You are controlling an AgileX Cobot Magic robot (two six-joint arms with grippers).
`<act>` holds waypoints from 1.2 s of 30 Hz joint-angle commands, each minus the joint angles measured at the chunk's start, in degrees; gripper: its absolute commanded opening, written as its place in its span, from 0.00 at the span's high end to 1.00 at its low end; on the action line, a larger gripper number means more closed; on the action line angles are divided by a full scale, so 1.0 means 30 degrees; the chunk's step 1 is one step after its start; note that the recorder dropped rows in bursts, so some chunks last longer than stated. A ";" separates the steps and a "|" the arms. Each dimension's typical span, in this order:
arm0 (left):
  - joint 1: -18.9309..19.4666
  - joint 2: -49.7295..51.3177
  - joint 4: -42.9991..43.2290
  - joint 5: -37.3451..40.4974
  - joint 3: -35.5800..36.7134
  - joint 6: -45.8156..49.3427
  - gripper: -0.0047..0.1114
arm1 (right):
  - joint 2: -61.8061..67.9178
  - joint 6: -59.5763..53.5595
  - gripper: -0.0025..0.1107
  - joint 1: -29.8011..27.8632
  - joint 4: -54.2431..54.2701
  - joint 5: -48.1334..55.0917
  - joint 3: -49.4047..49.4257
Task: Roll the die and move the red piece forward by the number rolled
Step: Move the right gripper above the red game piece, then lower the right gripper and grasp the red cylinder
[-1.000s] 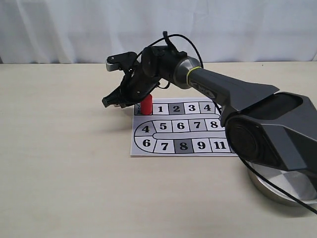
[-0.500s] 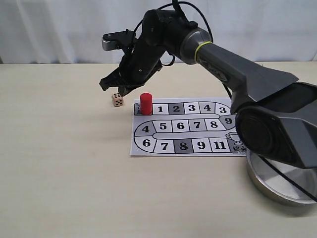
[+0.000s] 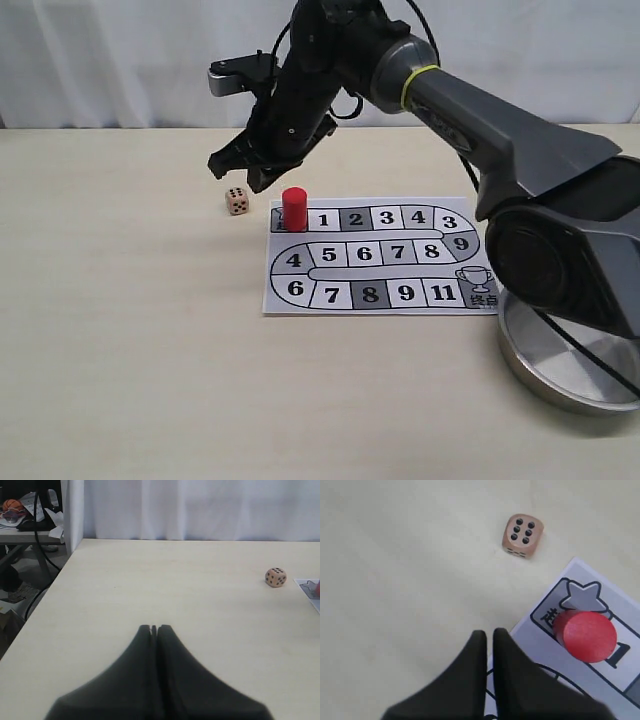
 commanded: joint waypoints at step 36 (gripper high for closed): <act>-0.0002 -0.0012 -0.0048 -0.0234 0.0035 -0.0106 0.96 | -0.3267 0.1387 0.26 -0.1417 -0.0988 -1.6065 1.2913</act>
